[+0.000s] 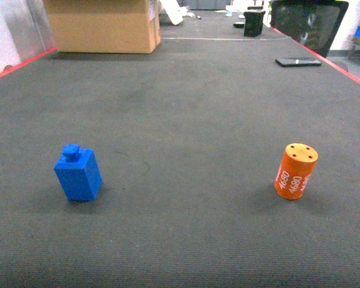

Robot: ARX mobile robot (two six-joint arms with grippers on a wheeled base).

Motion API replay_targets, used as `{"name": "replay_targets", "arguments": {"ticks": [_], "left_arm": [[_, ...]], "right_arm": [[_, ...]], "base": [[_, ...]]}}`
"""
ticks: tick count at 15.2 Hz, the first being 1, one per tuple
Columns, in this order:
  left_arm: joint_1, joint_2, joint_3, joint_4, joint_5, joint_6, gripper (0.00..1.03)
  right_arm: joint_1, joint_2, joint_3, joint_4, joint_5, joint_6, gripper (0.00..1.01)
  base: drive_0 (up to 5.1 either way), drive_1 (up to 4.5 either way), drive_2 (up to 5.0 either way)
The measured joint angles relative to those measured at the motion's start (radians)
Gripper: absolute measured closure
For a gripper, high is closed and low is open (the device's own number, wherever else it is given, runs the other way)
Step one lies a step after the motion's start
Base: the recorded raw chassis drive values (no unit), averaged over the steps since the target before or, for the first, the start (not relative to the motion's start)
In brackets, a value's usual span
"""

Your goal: Sort blue parts and orange caps into right shelf containers

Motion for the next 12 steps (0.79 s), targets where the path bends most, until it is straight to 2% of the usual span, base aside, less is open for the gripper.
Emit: {"name": "replay_targets", "arguments": {"ticks": [12], "left_arm": [[0.000,0.000,-0.002,-0.010,0.000,0.000,0.05]], "right_arm": [[0.000,0.000,0.000,-0.008,0.000,0.000,0.03]], "base": [[0.0,0.00,0.0]]}}
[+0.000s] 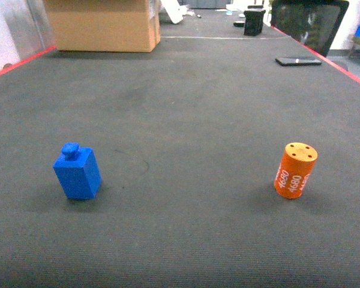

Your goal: Sort blue parts and orange caps into right shelf containers

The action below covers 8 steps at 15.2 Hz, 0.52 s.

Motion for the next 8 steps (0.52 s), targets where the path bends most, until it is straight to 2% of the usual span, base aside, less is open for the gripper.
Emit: {"name": "replay_targets", "arguments": {"ticks": [8], "left_arm": [[0.000,0.000,0.000,0.000,0.000,0.000,0.05]], "right_arm": [[0.000,0.000,0.000,0.000,0.000,0.000,0.03]], "base": [[0.0,0.00,0.0]]}}
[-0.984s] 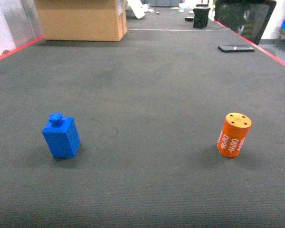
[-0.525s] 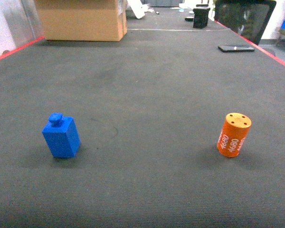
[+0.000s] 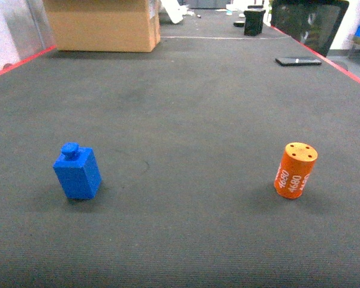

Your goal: Sort blue parts and orange caps into right shelf containers

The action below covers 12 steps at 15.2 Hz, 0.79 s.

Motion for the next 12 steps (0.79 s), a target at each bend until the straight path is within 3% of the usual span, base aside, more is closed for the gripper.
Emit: {"name": "replay_targets", "arguments": {"ticks": [12], "left_arm": [[0.000,0.000,0.000,0.000,0.000,0.000,0.05]], "right_arm": [[0.000,0.000,0.000,0.000,0.000,0.000,0.03]], "base": [[0.0,0.00,0.0]]}}
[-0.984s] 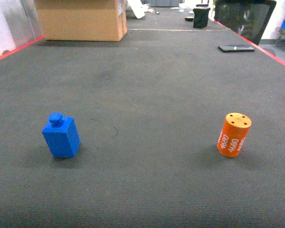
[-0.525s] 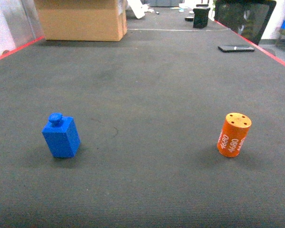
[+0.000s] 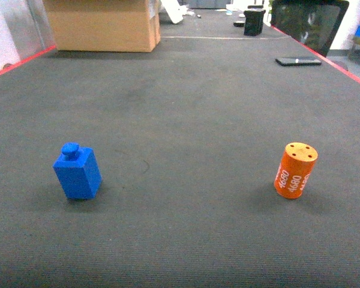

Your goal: Sort blue parts and orange caps into right shelf containers

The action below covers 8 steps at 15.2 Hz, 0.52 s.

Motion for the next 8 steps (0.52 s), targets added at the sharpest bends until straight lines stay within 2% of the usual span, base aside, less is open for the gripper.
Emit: {"name": "replay_targets", "arguments": {"ticks": [8], "left_arm": [[0.000,0.000,0.000,0.000,0.000,0.000,0.05]], "right_arm": [[0.000,0.000,0.000,0.000,0.000,0.000,0.03]], "base": [[0.0,0.00,0.0]]}}
